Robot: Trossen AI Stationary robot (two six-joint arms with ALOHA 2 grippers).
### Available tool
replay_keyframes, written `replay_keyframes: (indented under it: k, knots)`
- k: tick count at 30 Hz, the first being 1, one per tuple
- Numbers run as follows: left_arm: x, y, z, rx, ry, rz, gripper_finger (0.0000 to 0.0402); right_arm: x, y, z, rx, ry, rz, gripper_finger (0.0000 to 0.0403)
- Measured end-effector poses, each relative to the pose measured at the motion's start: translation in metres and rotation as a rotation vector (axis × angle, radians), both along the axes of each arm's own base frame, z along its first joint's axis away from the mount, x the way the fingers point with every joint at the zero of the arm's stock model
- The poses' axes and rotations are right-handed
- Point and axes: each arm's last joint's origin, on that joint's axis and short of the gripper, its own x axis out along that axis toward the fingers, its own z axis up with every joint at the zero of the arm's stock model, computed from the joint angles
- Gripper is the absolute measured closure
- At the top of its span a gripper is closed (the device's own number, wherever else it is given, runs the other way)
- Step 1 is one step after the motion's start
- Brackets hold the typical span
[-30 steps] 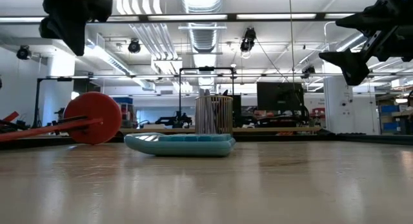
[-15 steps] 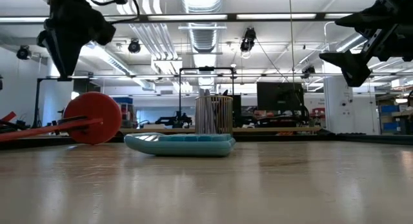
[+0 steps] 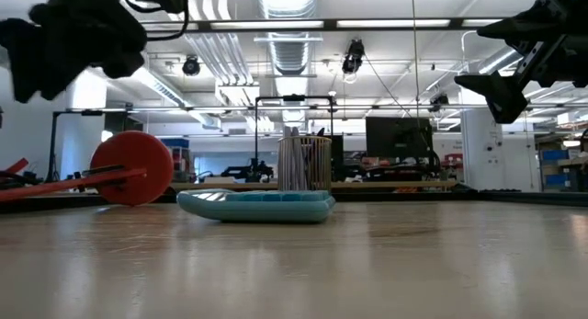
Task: Screw lightbulb
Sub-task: Insert the lightbulb into the red desk lamp
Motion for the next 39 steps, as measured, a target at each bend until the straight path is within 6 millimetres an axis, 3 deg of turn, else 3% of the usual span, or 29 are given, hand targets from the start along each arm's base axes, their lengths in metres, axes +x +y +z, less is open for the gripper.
replay_keyframes:
  k: [7,15,25,34,39]
  knots:
    - [-0.005,-0.037,-0.008,-0.075,0.08,0.01,0.0206,0.0,0.0,0.0,-0.001,0.001,0.0,0.0071]
    - [-0.027,-0.066,-0.034,-0.182,0.08,0.097,0.0206,0.0,0.0,0.0,0.001,0.0,0.001,0.0071]
    - [-0.057,-0.067,-0.067,-0.133,0.153,0.263,0.0196,0.0,0.0,0.0,0.009,0.0,0.001,0.0071]
    - [-0.05,-0.071,-0.1,-0.165,0.077,0.275,0.0172,0.0,0.0,0.0,0.014,-0.001,0.002,0.0071]
    - [-0.059,-0.071,-0.11,-0.188,0.14,0.254,0.017,0.0,0.0,0.0,0.114,-0.002,0.008,0.0071]
